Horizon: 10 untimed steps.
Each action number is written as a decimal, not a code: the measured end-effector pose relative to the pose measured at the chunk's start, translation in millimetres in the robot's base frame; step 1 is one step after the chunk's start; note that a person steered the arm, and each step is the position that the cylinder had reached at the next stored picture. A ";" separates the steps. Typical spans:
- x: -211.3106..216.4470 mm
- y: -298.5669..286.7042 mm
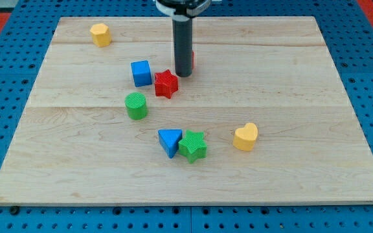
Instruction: Push the red star right to the blue cube
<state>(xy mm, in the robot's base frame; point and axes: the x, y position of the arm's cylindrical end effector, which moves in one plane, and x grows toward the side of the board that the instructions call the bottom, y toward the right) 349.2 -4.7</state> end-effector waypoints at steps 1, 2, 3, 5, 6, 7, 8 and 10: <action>-37.4 11.9; -70.8 21.1; -77.6 21.7; -77.3 23.5; -74.9 27.0; -18.1 29.6; 40.7 6.1; 80.3 -42.1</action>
<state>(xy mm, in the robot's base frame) 429.6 -46.8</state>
